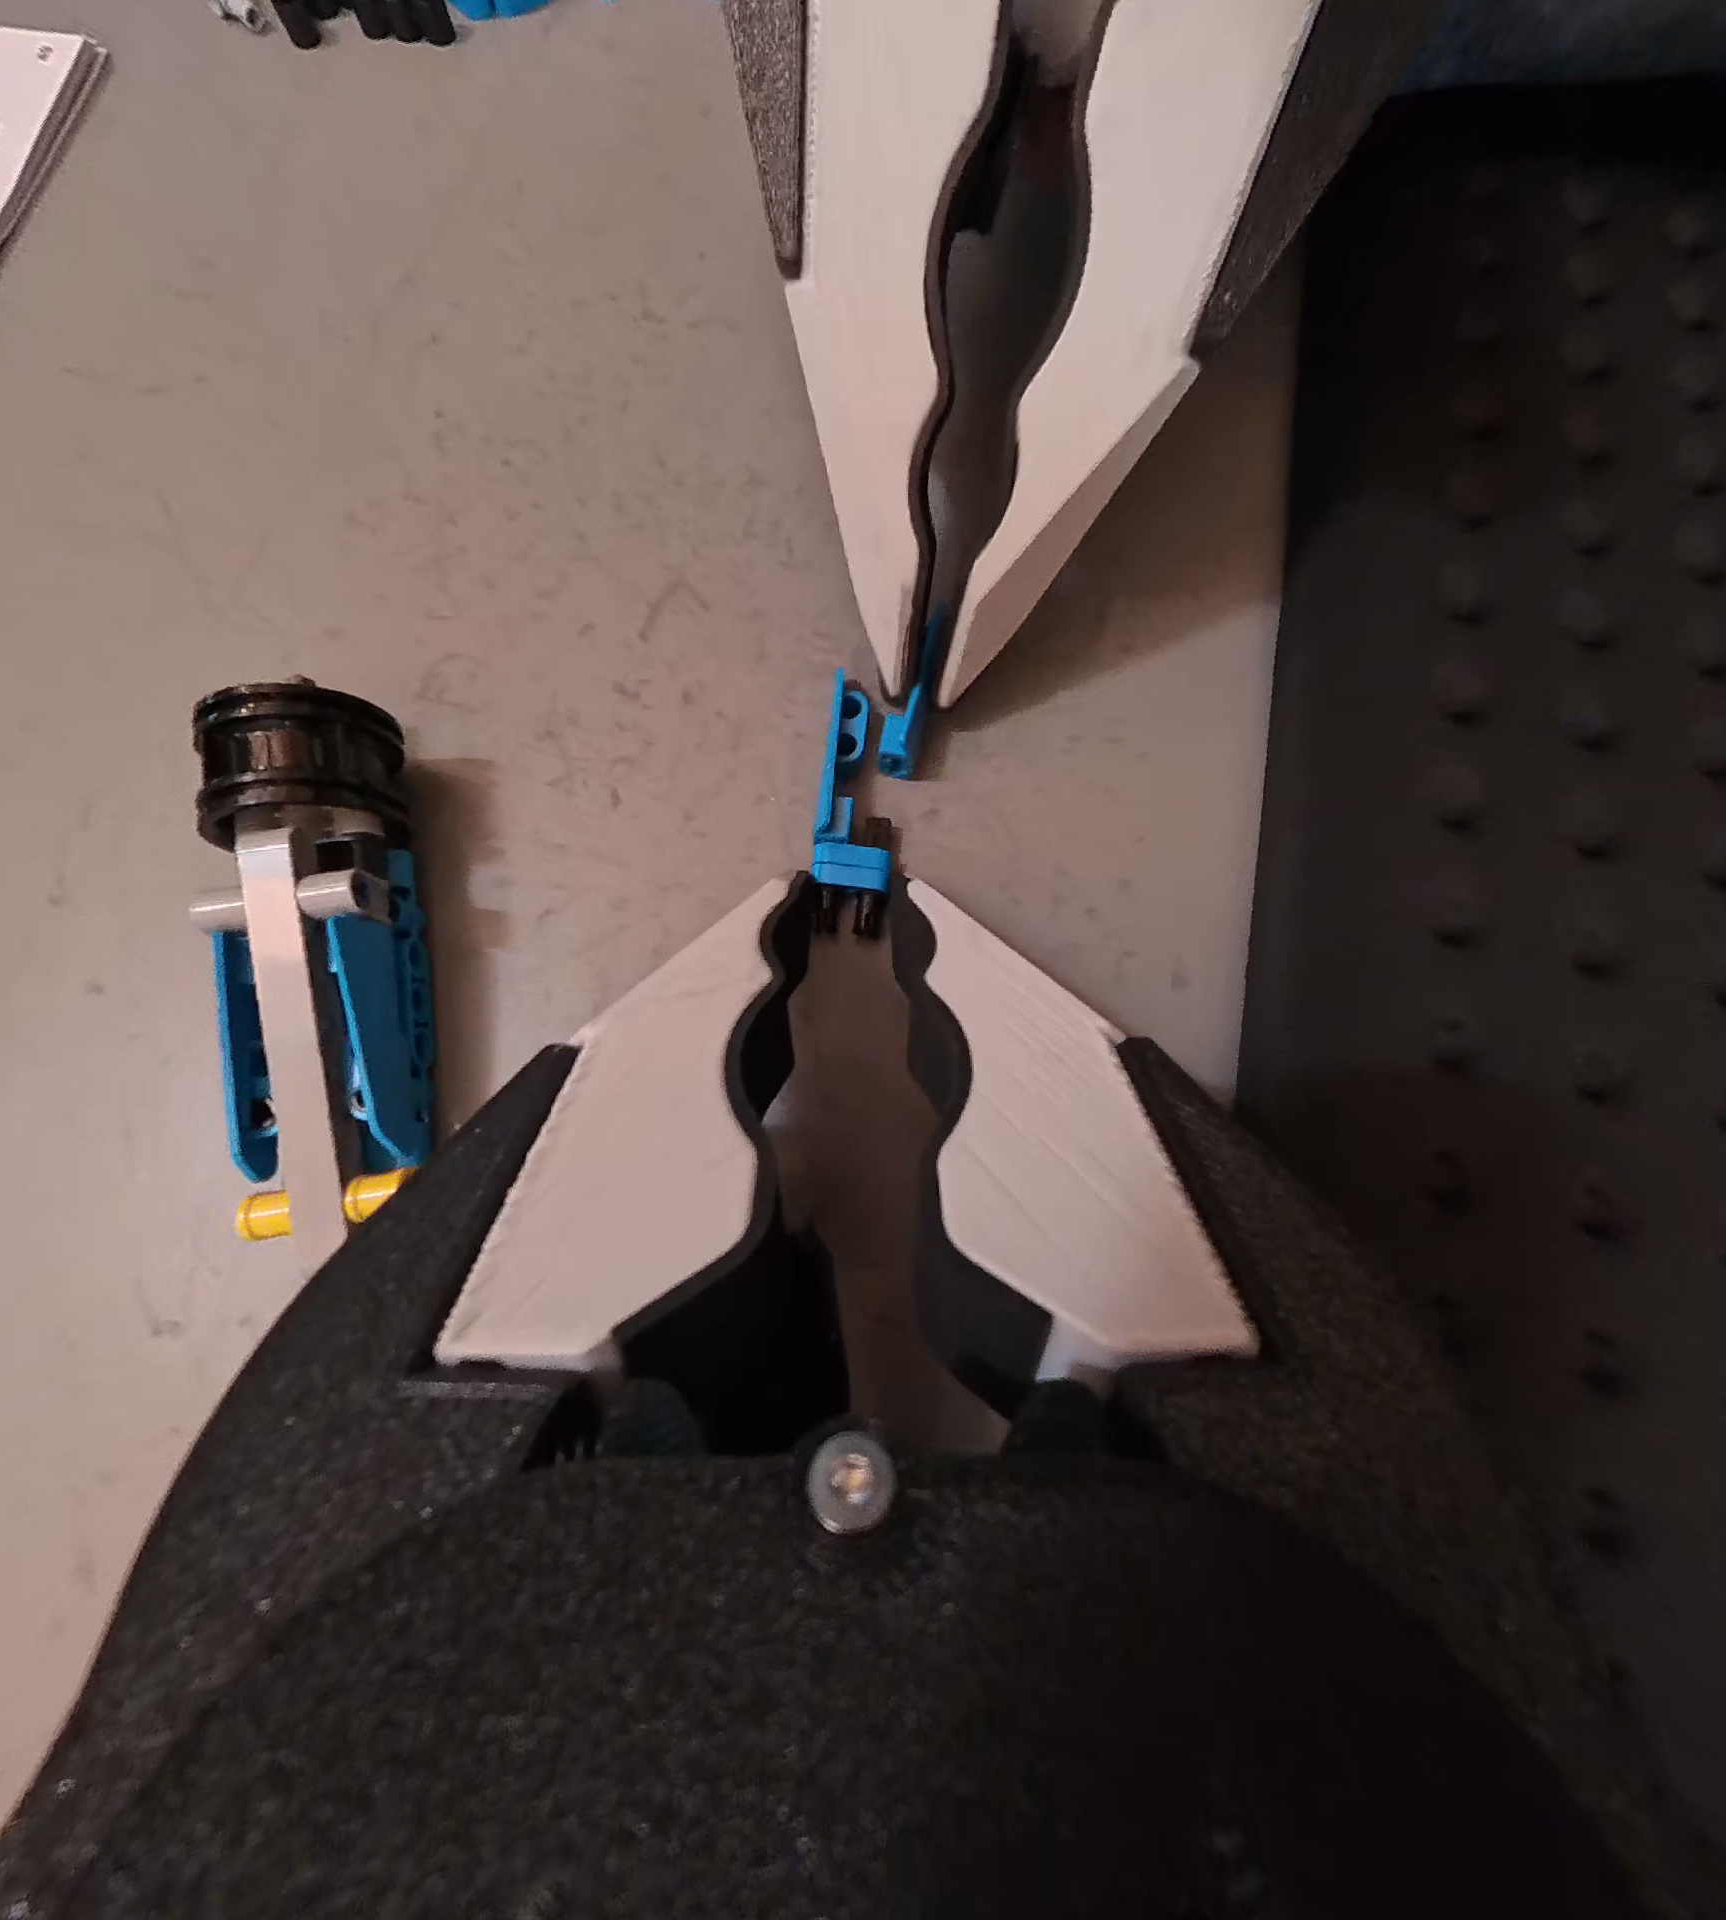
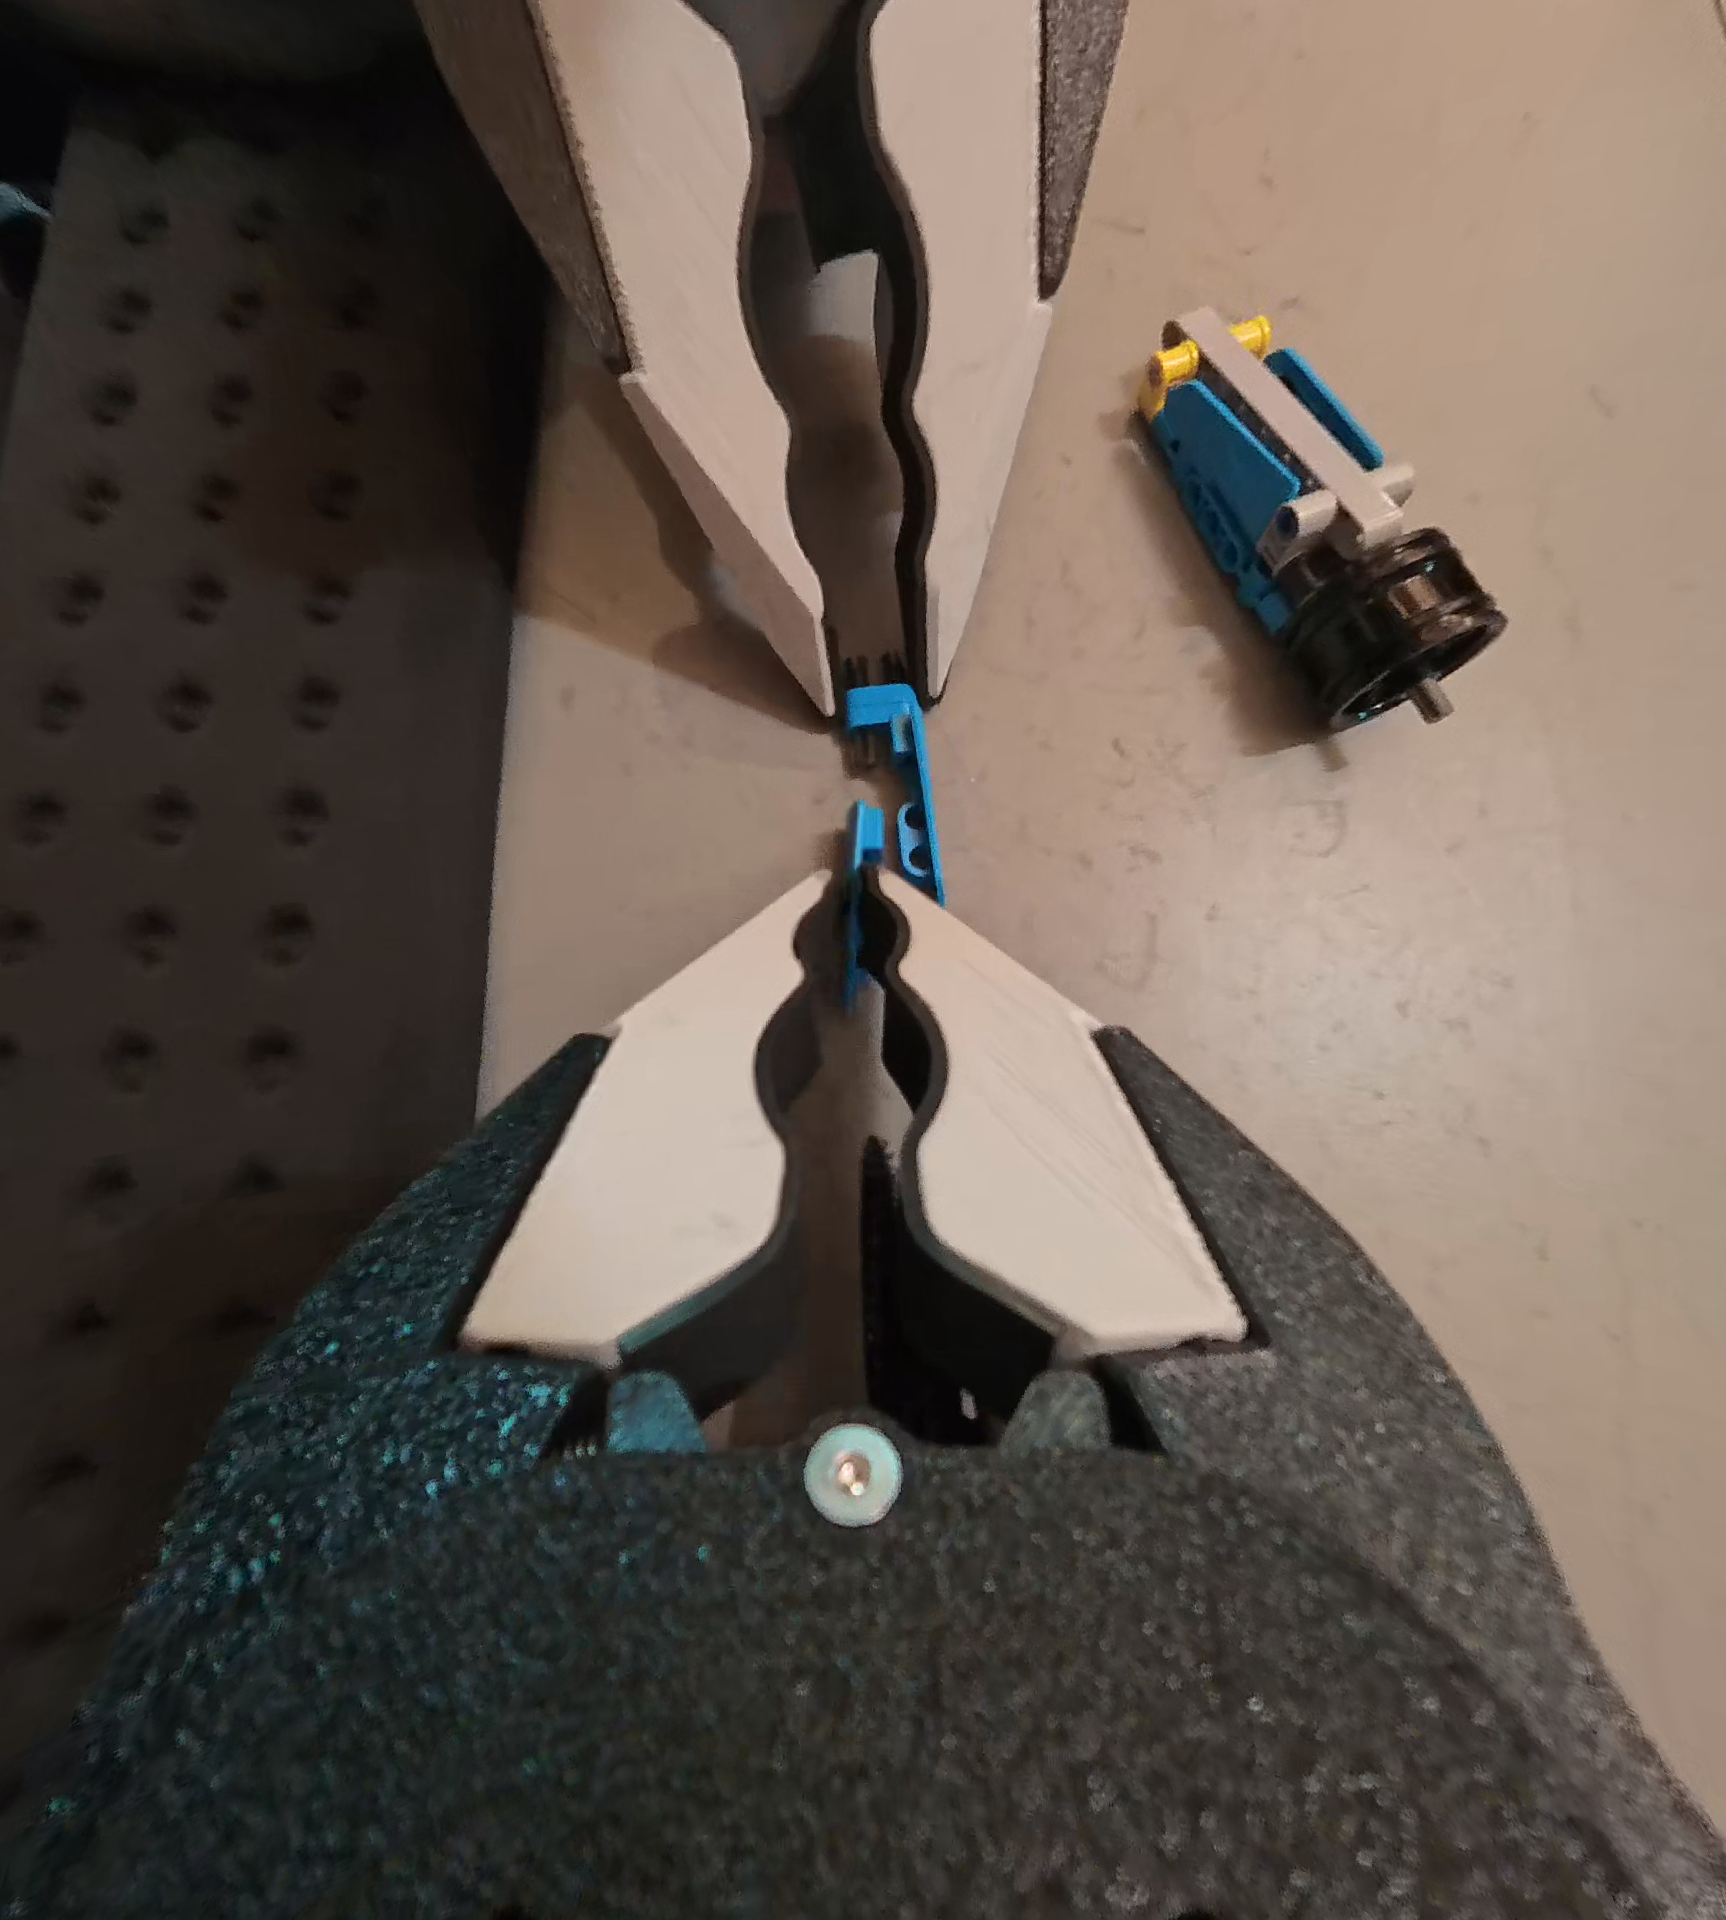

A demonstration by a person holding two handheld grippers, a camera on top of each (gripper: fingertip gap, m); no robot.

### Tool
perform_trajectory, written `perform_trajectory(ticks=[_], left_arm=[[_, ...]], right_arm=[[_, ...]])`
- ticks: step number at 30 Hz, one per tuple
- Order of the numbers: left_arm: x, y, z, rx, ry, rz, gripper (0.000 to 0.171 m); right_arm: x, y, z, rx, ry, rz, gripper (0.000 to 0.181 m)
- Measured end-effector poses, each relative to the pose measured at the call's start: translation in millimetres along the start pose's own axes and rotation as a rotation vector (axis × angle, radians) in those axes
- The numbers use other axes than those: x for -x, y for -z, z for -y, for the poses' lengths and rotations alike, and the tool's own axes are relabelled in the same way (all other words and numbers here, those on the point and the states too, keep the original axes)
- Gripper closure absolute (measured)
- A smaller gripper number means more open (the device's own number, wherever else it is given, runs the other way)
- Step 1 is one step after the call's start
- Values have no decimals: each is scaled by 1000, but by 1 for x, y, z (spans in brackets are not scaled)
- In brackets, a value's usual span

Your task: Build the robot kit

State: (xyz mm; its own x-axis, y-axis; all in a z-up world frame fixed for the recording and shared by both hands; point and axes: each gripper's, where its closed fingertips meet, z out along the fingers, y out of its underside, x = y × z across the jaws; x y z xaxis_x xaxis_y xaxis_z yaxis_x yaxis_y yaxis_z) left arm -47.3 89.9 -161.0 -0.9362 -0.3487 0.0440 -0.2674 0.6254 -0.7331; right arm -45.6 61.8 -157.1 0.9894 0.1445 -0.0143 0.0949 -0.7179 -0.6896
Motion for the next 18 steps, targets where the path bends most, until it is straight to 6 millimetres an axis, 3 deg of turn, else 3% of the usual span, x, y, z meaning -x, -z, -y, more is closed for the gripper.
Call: perform_trajectory(ticks=[18], left_arm=[[-1,-1,1,-1,-13,-5,158]], right_arm=[[2,-7,6,59,25,42,181]])
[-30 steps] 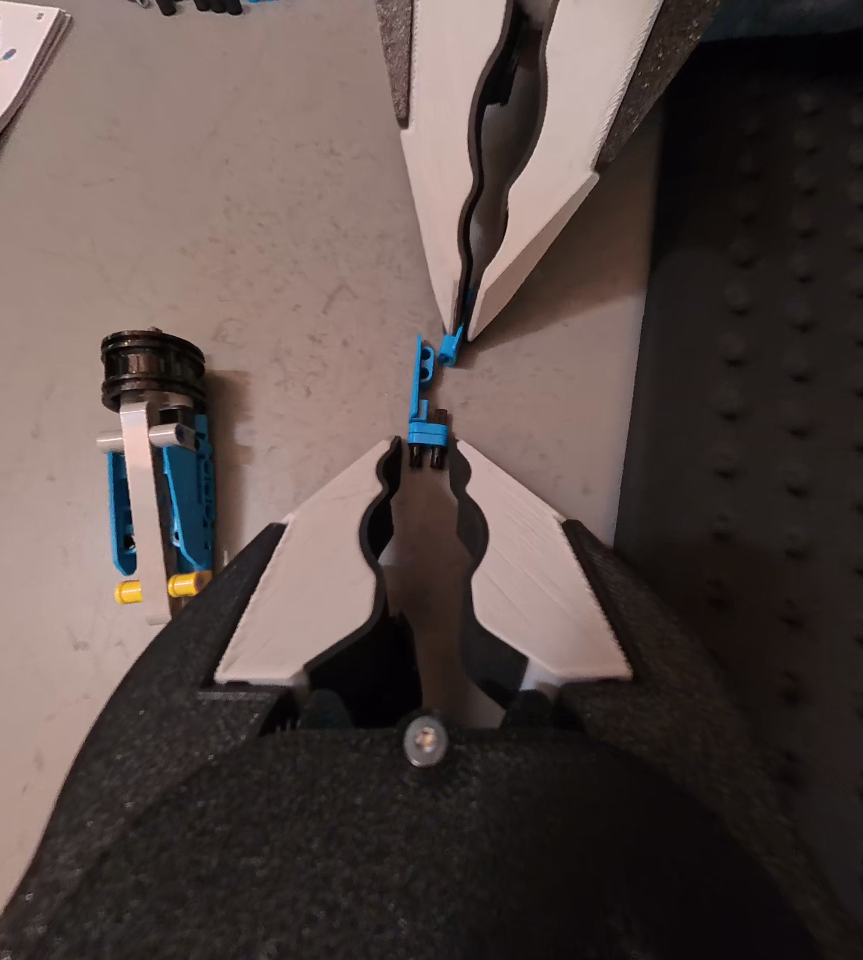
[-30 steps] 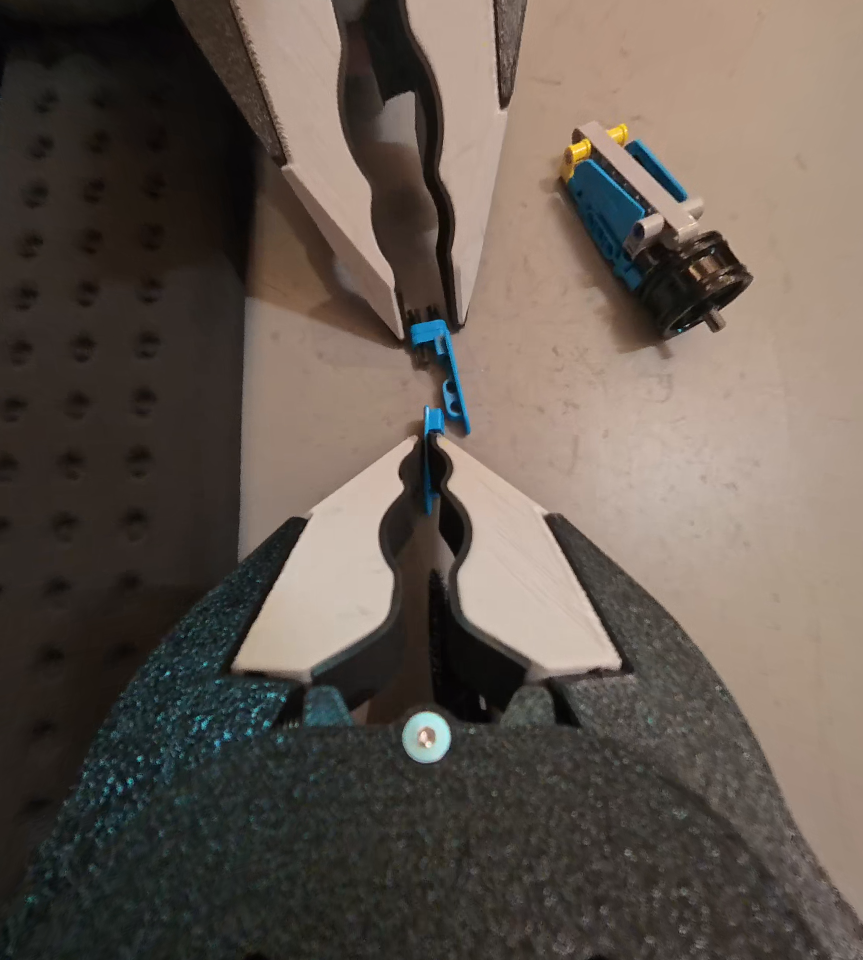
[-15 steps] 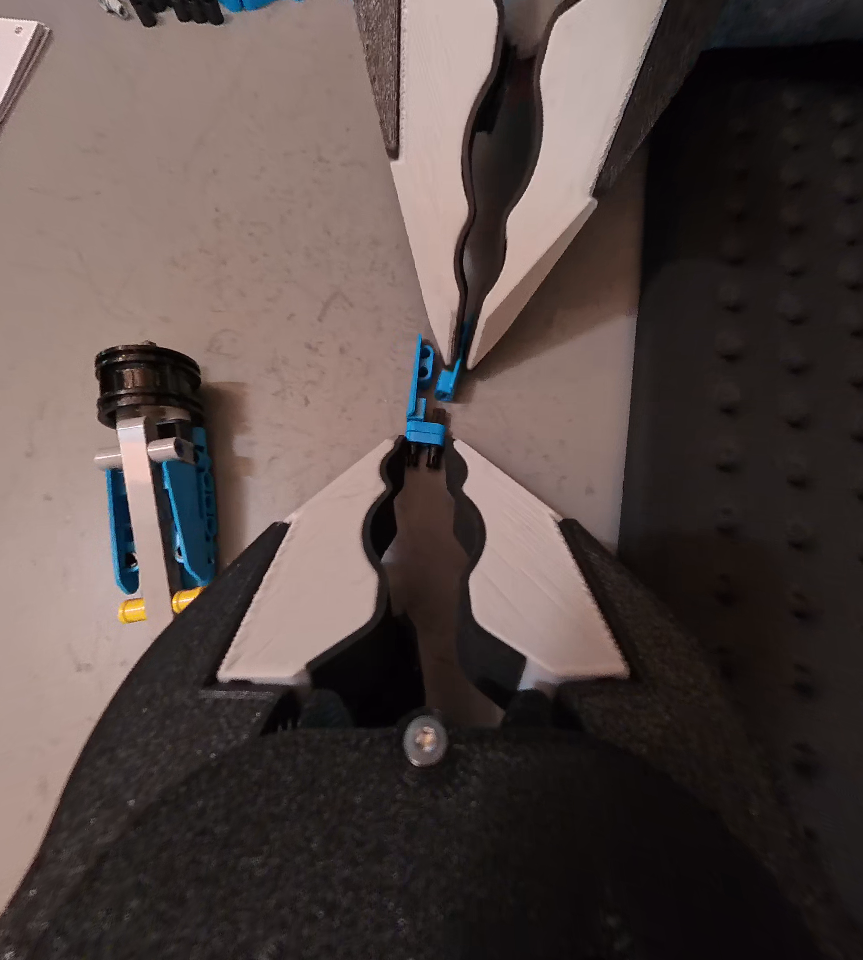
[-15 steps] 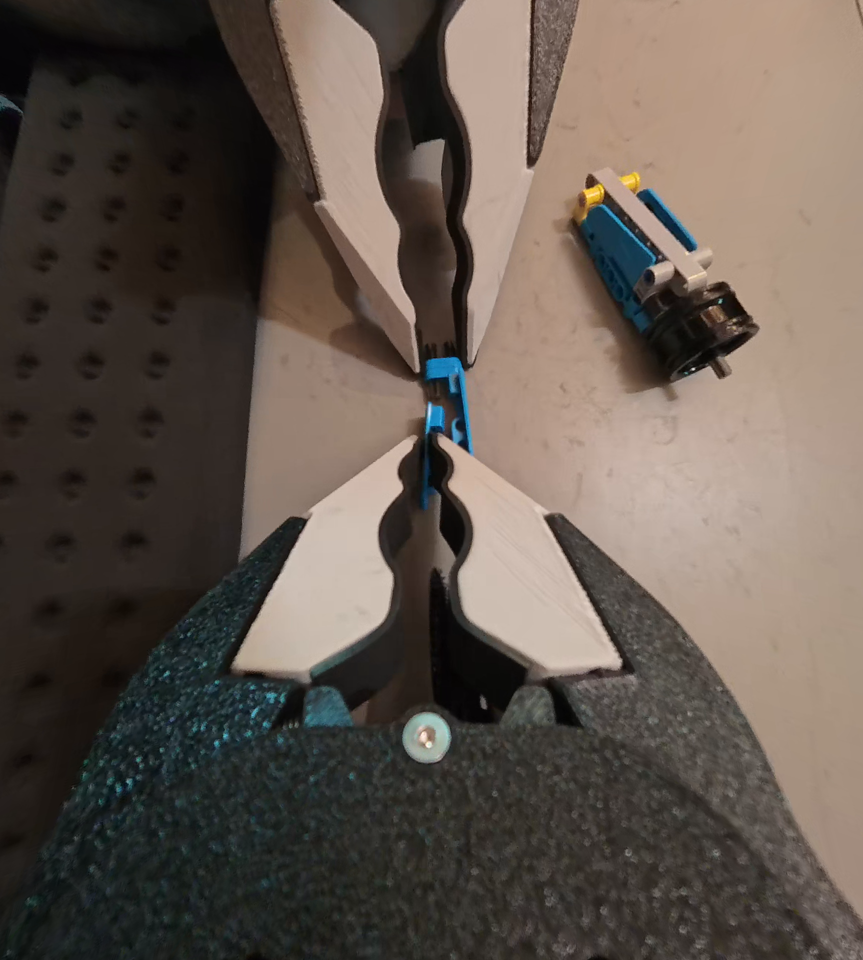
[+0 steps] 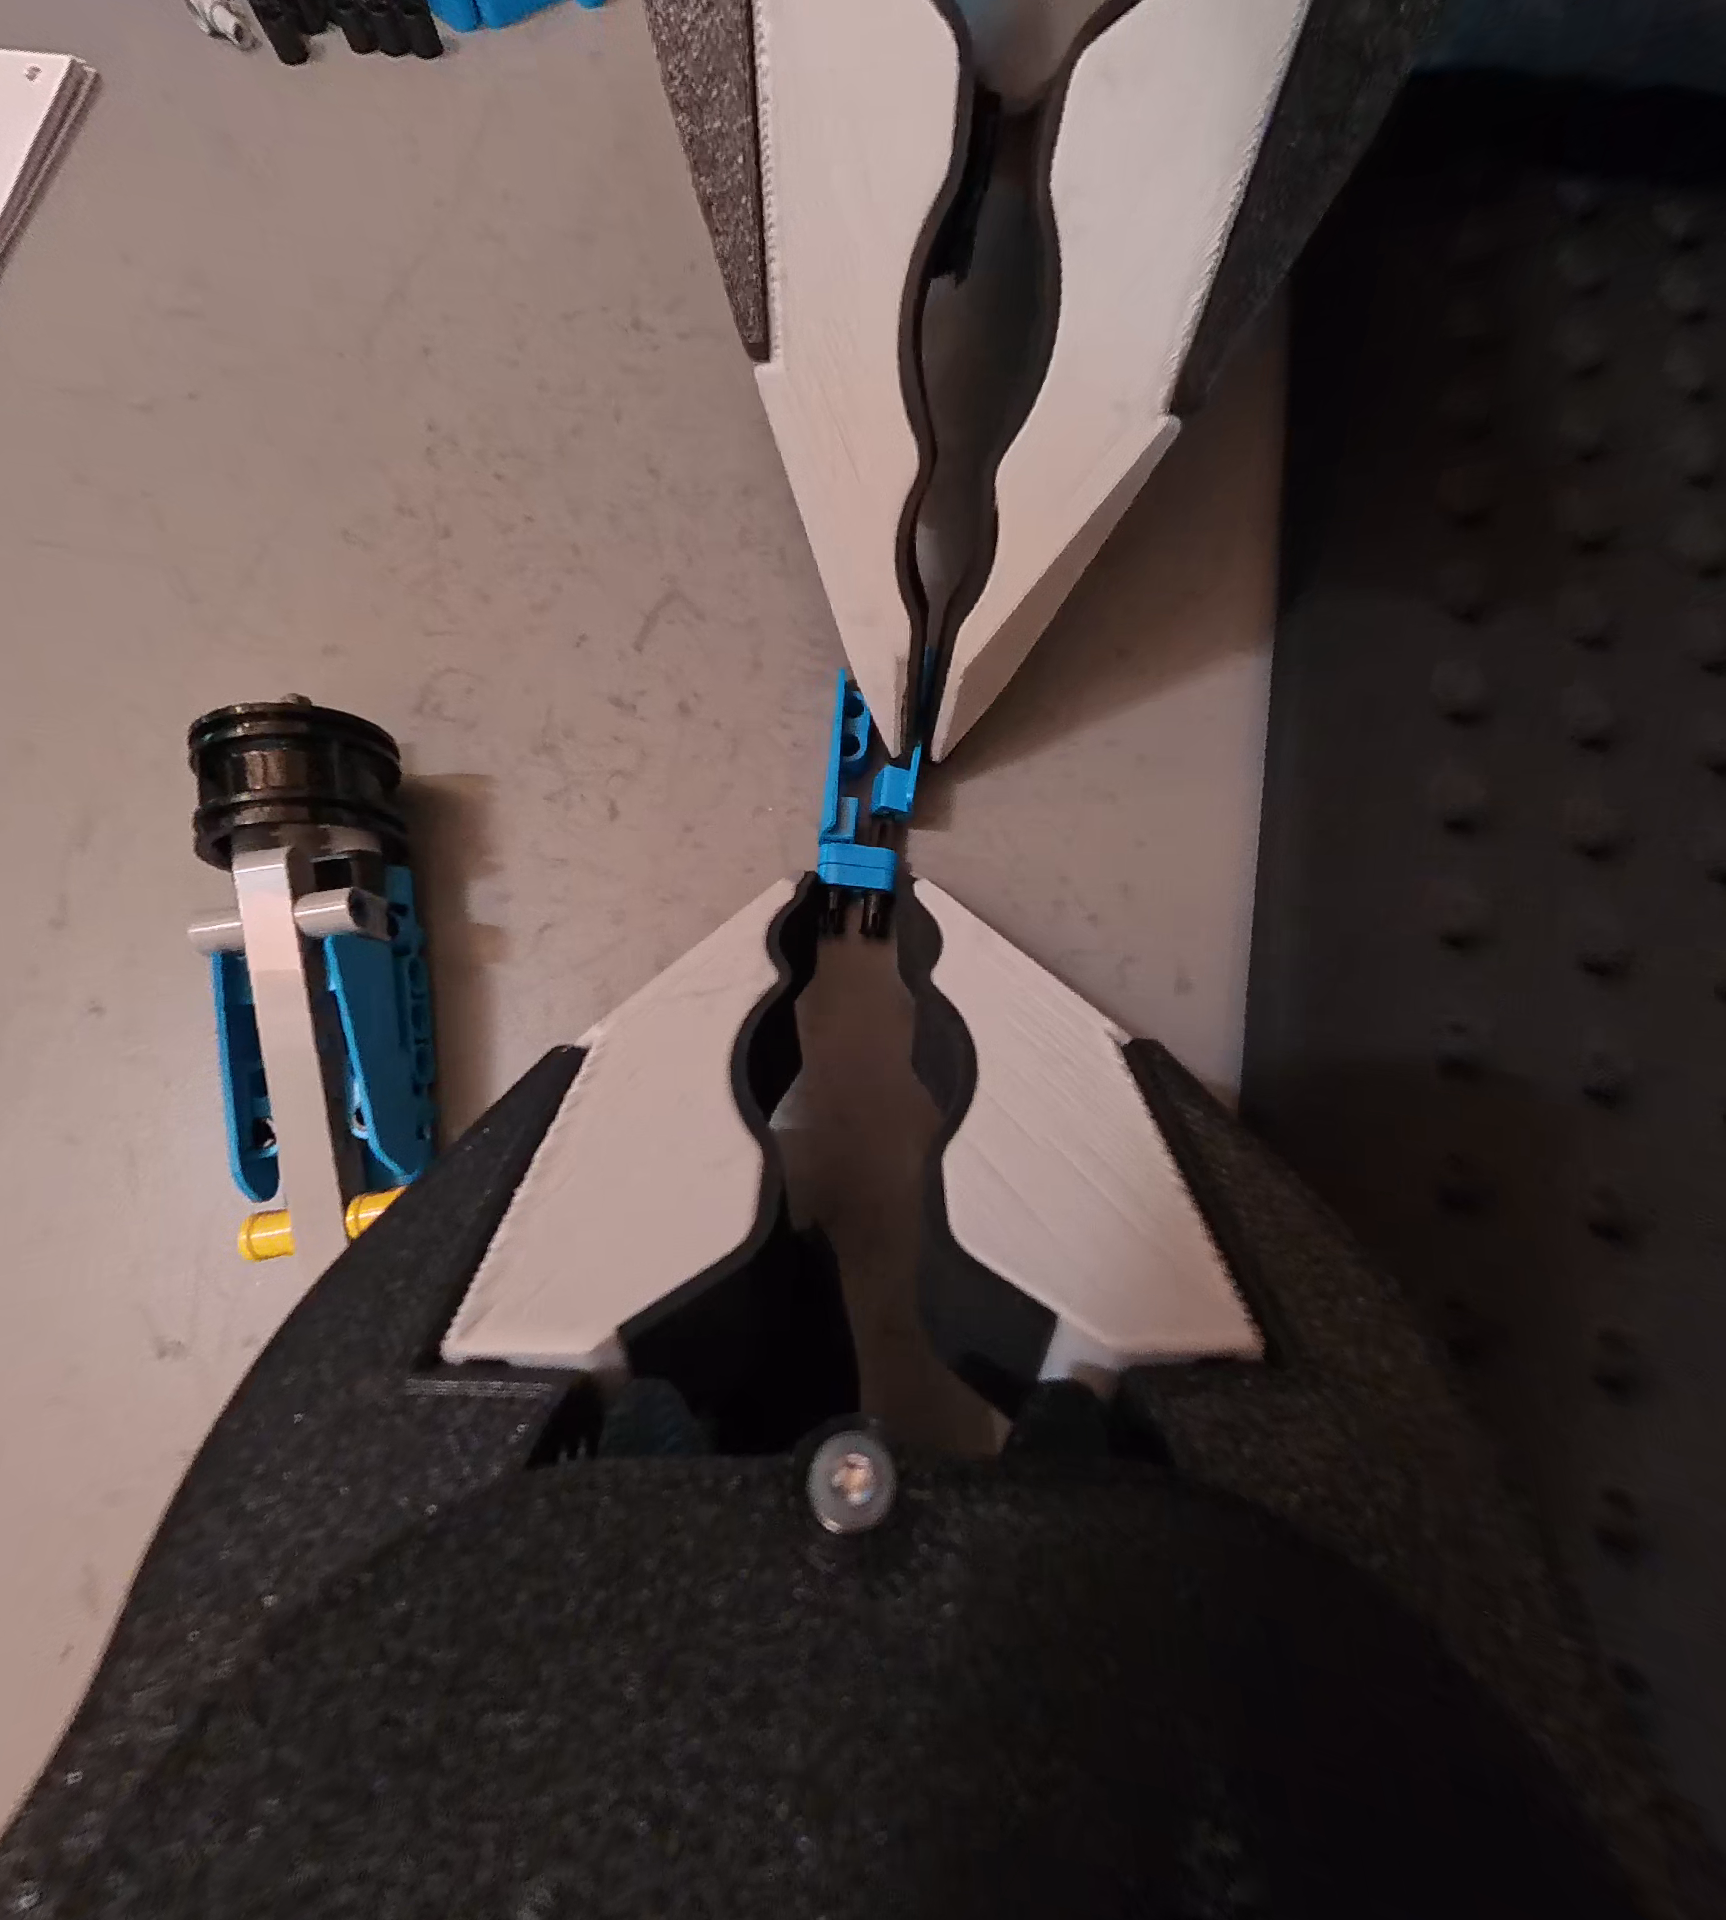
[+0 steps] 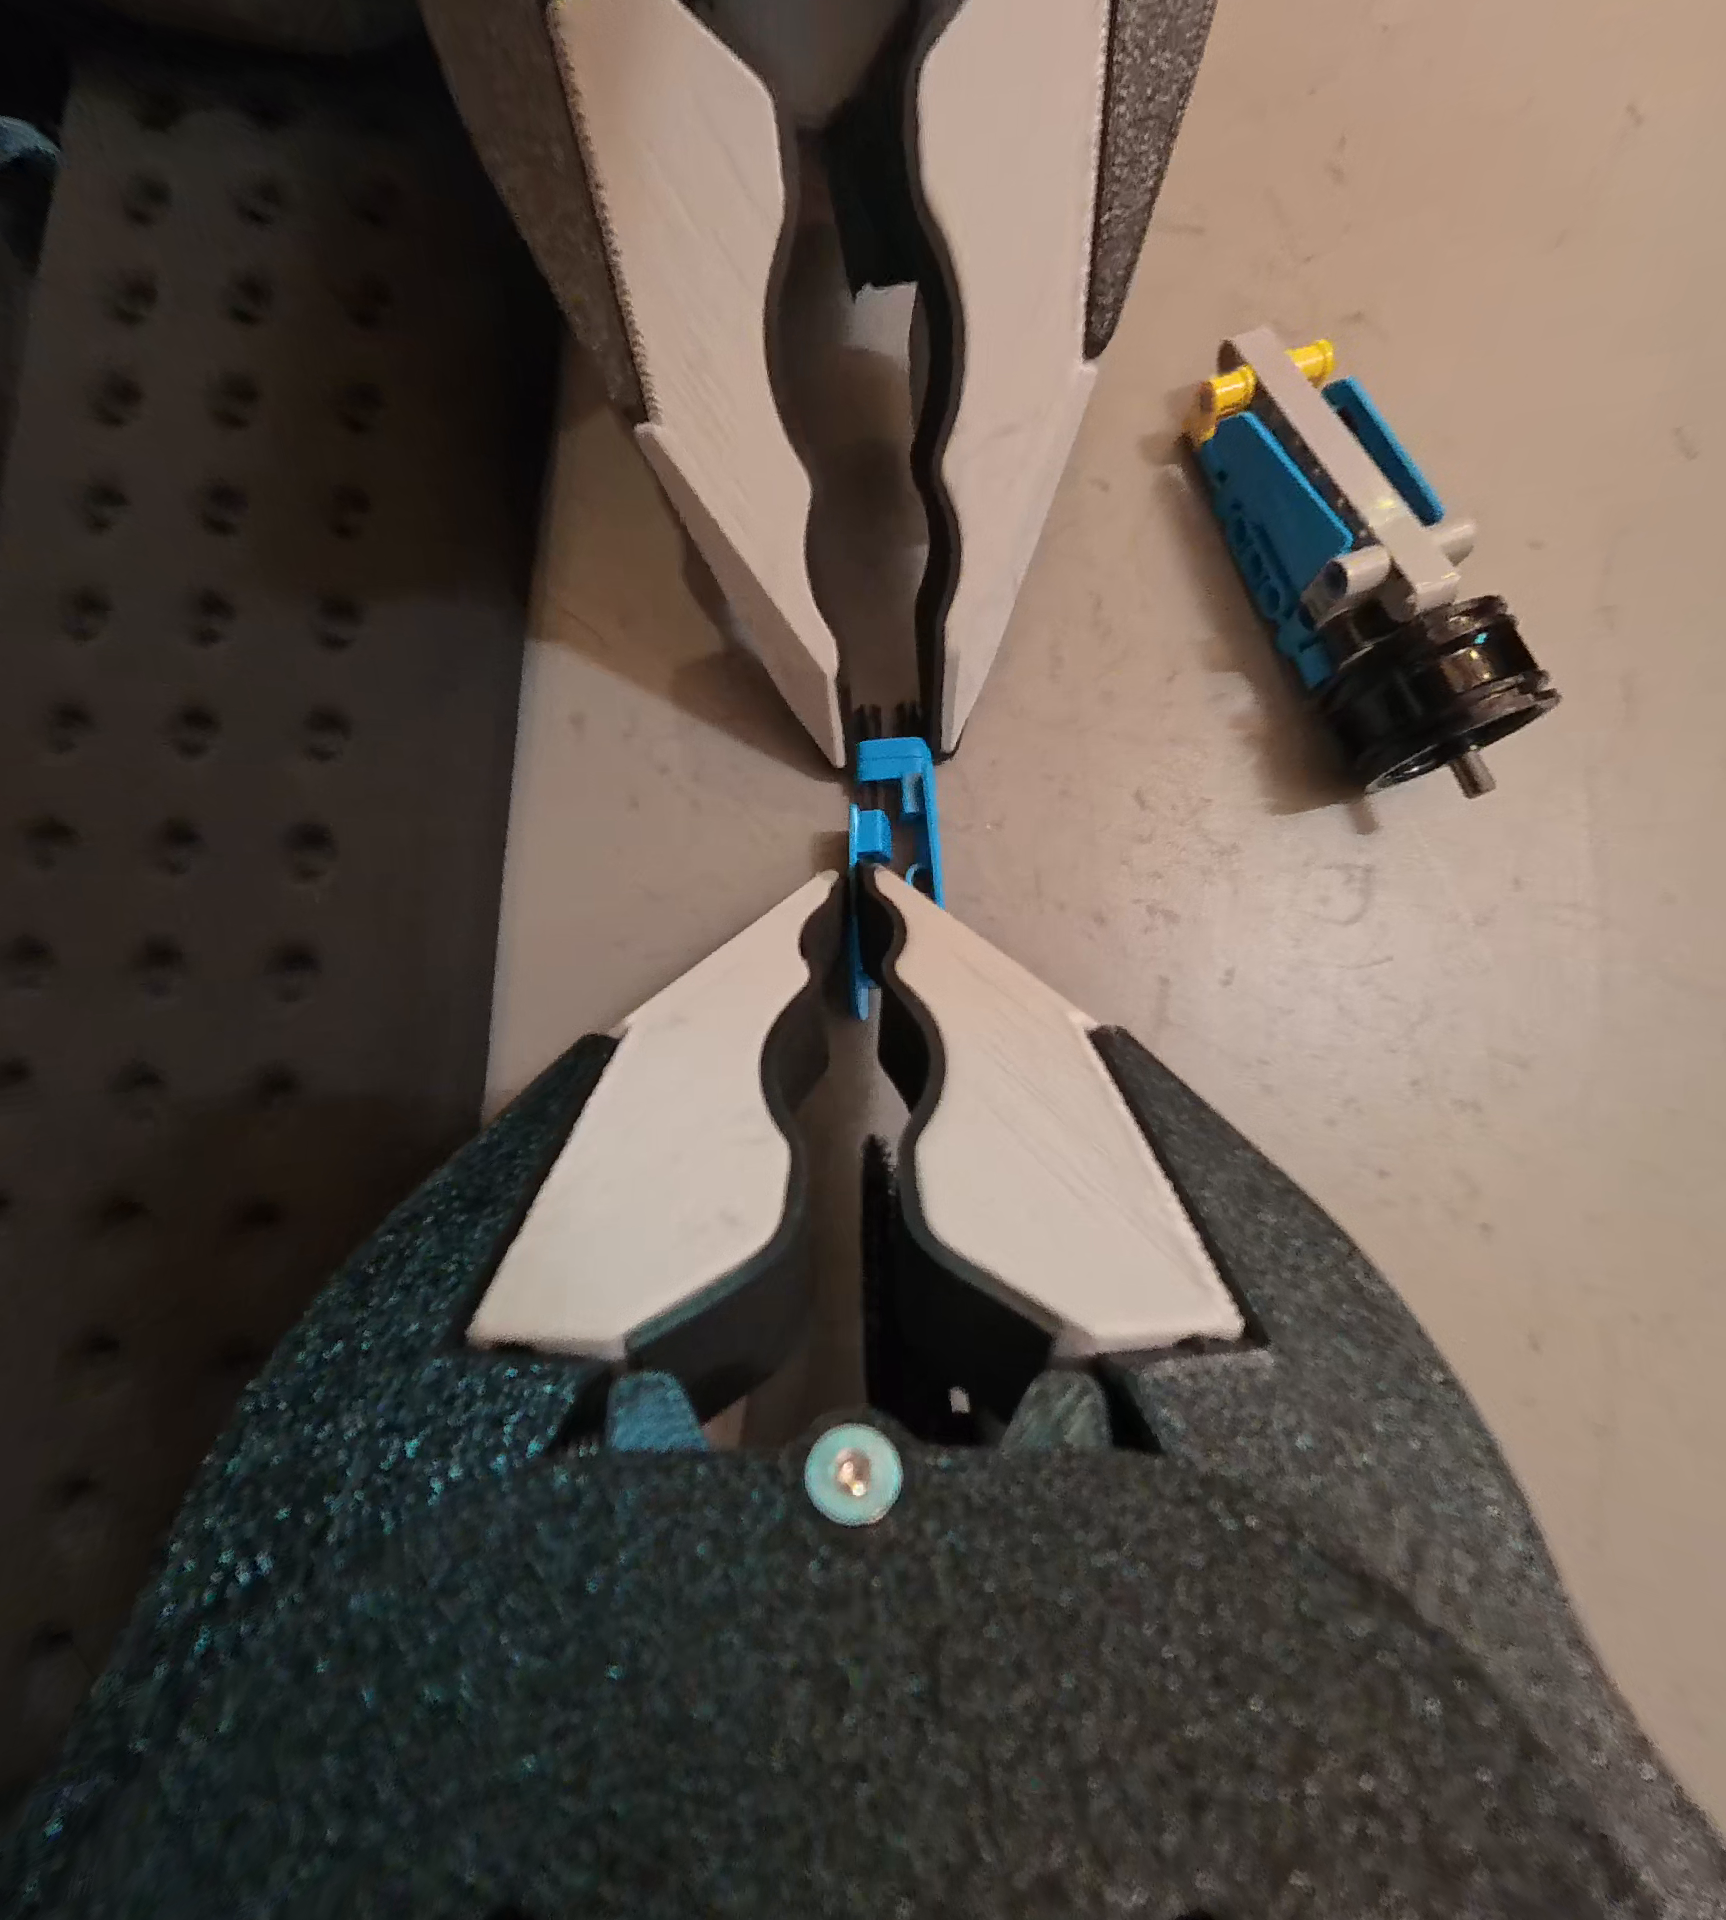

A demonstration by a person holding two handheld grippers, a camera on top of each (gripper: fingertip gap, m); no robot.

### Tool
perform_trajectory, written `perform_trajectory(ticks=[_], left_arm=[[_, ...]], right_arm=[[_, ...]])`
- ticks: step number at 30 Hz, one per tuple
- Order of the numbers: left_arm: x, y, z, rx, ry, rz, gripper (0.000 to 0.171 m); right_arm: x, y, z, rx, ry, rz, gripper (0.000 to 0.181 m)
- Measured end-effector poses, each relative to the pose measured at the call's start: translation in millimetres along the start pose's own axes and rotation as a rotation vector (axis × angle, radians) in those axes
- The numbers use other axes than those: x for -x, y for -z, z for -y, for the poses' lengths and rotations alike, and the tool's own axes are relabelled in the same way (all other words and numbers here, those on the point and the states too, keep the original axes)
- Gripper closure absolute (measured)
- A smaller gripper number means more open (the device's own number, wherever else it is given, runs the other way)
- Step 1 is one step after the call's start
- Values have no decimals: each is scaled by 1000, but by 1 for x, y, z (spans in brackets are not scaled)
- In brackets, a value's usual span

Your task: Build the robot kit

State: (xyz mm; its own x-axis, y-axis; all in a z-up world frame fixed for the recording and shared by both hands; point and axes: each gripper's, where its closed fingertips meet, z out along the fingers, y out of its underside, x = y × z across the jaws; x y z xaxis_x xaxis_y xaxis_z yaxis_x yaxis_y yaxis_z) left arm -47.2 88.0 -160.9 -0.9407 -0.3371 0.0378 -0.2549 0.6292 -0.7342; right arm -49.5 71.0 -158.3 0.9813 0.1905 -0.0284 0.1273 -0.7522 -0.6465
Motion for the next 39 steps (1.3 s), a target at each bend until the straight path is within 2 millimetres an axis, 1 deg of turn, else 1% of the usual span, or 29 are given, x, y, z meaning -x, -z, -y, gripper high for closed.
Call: perform_trajectory(ticks=[14,18,25,27,30,32,39], left_arm=[[0,0,0,-1,-4,4,158],[0,0,0,-1,0,3,158],[-1,-1,1,-3,19,33,158],[-1,-1,1,-4,23,32,158],[-1,-1,1,-4,24,29,158],[-1,-1,1,-4,25,26,159],[0,-1,1,-4,29,26,159]], right_arm=[[0,-1,1,30,-50,24,181],[1,-1,1,41,-31,32,181],[2,-1,1,24,-162,123,181],[2,-1,1,26,-143,121,181],[1,-2,1,43,-33,67,181],[-1,-2,1,47,10,46,181],[-1,-3,3,21,-55,86,181]])
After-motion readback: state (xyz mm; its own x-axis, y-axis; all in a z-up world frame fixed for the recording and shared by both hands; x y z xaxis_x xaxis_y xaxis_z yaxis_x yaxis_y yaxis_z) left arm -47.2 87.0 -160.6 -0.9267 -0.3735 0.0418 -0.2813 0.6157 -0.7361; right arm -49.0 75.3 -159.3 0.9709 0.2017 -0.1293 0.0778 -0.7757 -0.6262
